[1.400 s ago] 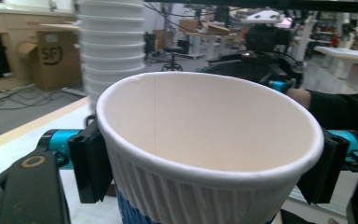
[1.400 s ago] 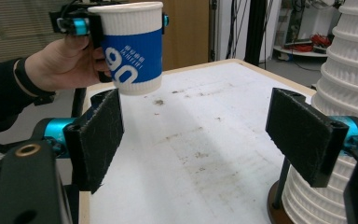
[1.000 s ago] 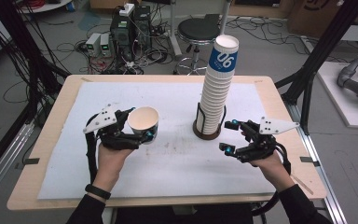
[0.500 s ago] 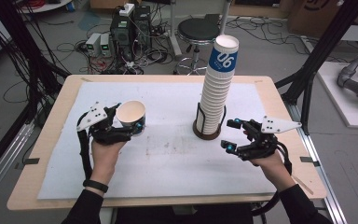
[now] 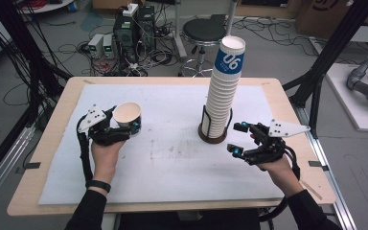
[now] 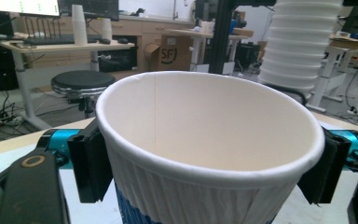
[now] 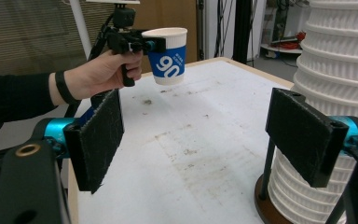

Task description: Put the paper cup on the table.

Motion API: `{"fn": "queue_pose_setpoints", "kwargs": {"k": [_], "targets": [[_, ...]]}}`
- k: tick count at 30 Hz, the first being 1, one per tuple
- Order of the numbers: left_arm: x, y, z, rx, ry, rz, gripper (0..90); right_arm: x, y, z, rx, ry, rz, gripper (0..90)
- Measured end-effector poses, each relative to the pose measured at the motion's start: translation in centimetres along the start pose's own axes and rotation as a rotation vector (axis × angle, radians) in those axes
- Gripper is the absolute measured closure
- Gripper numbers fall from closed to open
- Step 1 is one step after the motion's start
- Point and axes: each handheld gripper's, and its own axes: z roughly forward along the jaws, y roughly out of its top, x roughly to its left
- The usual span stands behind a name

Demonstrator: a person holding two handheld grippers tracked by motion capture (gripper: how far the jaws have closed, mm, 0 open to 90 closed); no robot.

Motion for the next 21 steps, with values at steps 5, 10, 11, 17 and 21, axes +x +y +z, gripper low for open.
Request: {"fn": "queue_pose_setpoints", "kwargs": {"k": [5,10,11,17,21], "targets": [[0.7,-0.8,0.2,-0.012,0.03,0.002,20.2,0.0,-0.1,0.1,0.003,-0.003,-0.001,19.5],[1.3,-1.7,0.6,-0.007,0.048,0.01,20.2,0.0,-0.2,0.1,0.009,0.0,0.005,19.5],[1.5,-1.9,0.7,0.001,0.053,0.009,20.2,0.0,-0.2,0.1,0.008,-0.002,0.005,19.5],[2.3,-2.6,1.2,0.025,0.078,-0.011,20.4,0.0,-0.3,0.1,0.014,0.0,0.008,19.5],[2.6,-3.1,1.7,0.057,0.095,-0.016,20.5,-0.1,-0.3,0.1,0.01,-0.001,0.012,19.5]]}}
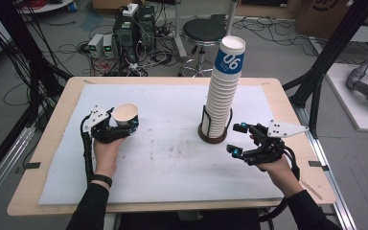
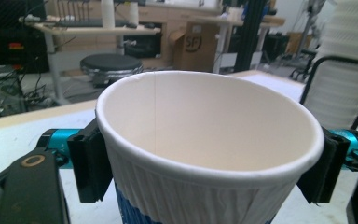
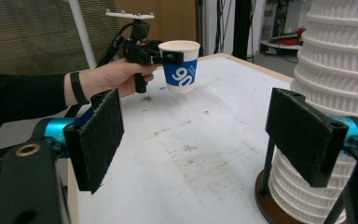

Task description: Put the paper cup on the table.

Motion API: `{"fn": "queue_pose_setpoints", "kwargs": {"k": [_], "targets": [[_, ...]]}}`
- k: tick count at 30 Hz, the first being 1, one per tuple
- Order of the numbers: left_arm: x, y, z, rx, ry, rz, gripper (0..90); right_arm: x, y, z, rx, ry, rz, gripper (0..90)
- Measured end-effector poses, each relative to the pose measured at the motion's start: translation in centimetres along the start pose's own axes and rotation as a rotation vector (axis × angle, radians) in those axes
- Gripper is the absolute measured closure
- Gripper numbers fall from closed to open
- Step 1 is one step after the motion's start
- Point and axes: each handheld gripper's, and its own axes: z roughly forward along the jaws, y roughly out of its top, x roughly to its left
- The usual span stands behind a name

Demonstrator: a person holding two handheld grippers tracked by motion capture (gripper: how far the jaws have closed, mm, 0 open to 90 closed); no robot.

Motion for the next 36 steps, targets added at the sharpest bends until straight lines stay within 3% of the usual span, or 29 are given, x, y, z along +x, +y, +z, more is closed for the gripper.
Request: {"fn": "queue_pose_setpoints", "kwargs": {"k": [3,12,18,24,33,36], "targets": [[0.1,-0.3,0.4,0.026,0.021,0.016,20.5,0.0,-0.1,0.0,0.005,0.001,0.0,19.6],[0.8,-0.9,0.8,0.063,0.075,-0.016,20.5,0.0,-0.2,0.1,0.007,0.002,0.003,19.5],[0.6,-1.2,1.3,0.127,0.078,0.02,20.1,0.0,-0.3,0.1,0.007,0.001,0.003,19.5],[0.4,-1.1,1.1,0.15,0.092,0.006,18.2,-0.1,-0.3,0.1,0.011,0.001,0.007,19.6],[0.0,-1.1,1.1,0.249,0.112,0.028,16.9,-0.3,-0.3,0.6,0.01,0.008,0.006,19.5],[0.0,-1.1,1.1,0.258,0.107,0.018,16.5,-0.3,-0.2,0.6,0.009,0.009,0.005,19.5]]}}
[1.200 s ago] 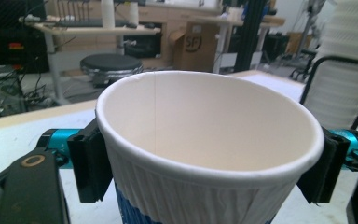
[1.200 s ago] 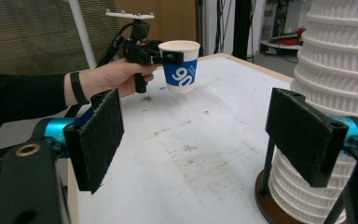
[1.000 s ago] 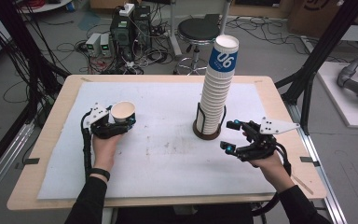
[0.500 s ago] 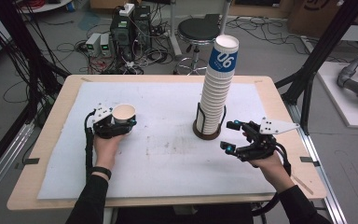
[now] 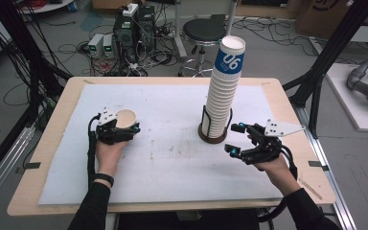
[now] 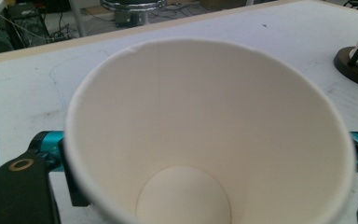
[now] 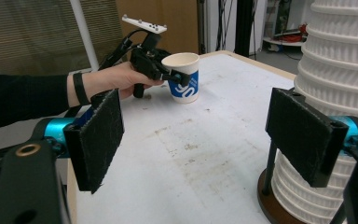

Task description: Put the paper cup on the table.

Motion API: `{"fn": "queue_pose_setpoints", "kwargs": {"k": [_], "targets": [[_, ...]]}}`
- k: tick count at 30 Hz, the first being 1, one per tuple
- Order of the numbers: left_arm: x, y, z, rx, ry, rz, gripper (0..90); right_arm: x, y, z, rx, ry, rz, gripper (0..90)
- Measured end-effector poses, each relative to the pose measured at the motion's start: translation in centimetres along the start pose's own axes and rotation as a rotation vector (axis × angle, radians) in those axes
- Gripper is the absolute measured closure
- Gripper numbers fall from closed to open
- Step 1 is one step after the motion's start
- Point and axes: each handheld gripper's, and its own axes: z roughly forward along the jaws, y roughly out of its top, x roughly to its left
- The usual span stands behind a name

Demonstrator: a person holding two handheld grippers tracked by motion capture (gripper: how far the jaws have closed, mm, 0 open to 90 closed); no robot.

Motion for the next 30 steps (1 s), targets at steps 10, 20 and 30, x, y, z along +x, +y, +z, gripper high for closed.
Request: {"fn": "queue_pose_setpoints", "kwargs": {"k": [10,20,30], "targets": [[-0.2,0.2,-0.3,0.014,0.031,-0.007,10.4,0.1,0.0,0.1,0.002,0.005,0.004,19.6],[-0.6,0.4,-1.4,0.038,0.068,0.002,6.6,0.0,0.1,0.1,0.001,0.011,-0.002,19.5],[-0.7,0.1,-3.1,0.055,0.077,-0.059,6.7,0.0,0.1,0.1,-0.002,0.02,-0.001,19.6]]}}
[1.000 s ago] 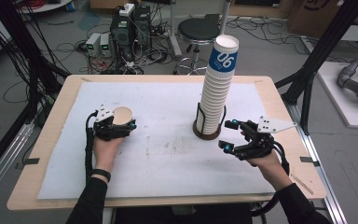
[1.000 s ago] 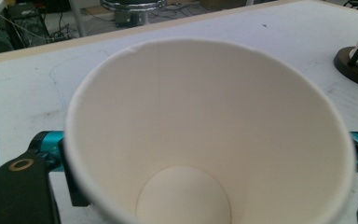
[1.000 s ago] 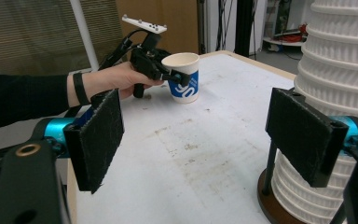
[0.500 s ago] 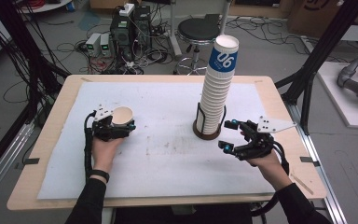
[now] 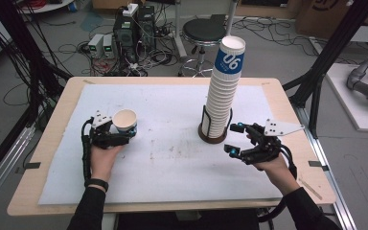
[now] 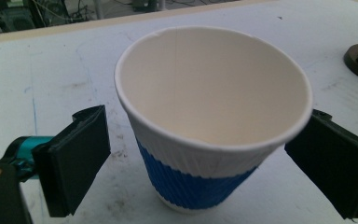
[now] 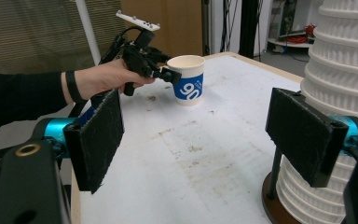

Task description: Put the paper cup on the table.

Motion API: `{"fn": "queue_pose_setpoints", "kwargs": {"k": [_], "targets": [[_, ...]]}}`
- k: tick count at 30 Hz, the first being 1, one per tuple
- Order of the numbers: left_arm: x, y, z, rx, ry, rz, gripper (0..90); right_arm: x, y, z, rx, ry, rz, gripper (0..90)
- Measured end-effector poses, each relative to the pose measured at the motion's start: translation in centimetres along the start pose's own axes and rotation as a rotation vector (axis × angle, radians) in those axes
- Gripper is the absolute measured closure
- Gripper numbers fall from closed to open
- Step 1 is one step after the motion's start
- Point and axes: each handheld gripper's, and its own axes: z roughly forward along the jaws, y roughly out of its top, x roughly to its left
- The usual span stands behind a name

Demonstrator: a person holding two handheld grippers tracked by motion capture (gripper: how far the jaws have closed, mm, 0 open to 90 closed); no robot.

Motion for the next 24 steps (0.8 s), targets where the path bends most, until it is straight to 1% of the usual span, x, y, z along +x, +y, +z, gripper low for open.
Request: {"fn": "queue_pose_setpoints", "kwargs": {"k": [1,4,5,6,8,9,13,15,17,19,21,22,23,24], "targets": [[0.0,0.0,-0.2,0.006,-0.004,-0.002,6.6,0.0,0.0,0.0,0.0,0.0,0.0,19.6],[0.0,-0.1,-0.9,0.011,-0.01,-0.04,6.7,-0.1,0.0,0.0,-0.002,-0.001,-0.001,19.6],[-0.1,0.0,-1.2,0.014,-0.007,-0.041,6.6,-0.1,0.0,0.0,-0.002,-0.001,-0.001,19.6],[-0.1,0.0,-1.4,0.022,0.002,-0.03,6.7,-0.1,0.0,0.0,-0.002,-0.001,0.0,19.5],[-0.2,0.1,-1.9,0.03,0.004,-0.022,6.7,-0.1,0.0,0.0,-0.002,-0.001,0.0,19.6],[-0.2,0.1,-2.2,0.027,0.007,-0.021,6.7,-0.1,0.0,0.0,-0.002,0.0,0.002,19.5],[-0.2,0.4,-3.5,-0.014,-0.03,-0.024,6.7,-0.2,0.0,0.0,-0.002,-0.003,0.004,19.6],[-0.2,0.4,-4.1,-0.03,-0.06,-0.025,6.7,-0.3,0.0,-0.1,-0.002,-0.002,0.012,19.5],[-0.5,0.5,-4.6,-0.058,-0.089,-0.022,6.7,-0.3,0.0,-0.2,0.001,-0.004,0.013,19.5],[-0.8,0.9,-5.0,-0.096,-0.156,-0.025,6.8,-0.3,0.0,-0.4,0.002,-0.007,0.008,19.6],[-1.1,1.4,-5.4,-0.145,-0.219,-0.033,7.4,-0.3,-0.1,-0.6,0.005,-0.009,0.007,19.6],[-1.2,1.7,-5.6,-0.169,-0.253,-0.03,8.8,-0.3,-0.1,-0.7,0.006,-0.012,0.01,19.5],[-1.4,2.0,-5.7,-0.19,-0.281,-0.026,11.5,-0.4,-0.2,-0.9,0.004,-0.016,0.008,19.5],[-1.7,2.4,-5.8,-0.207,-0.302,-0.018,11.9,-0.4,-0.2,-1.1,0.002,-0.018,0.013,19.5]]}}
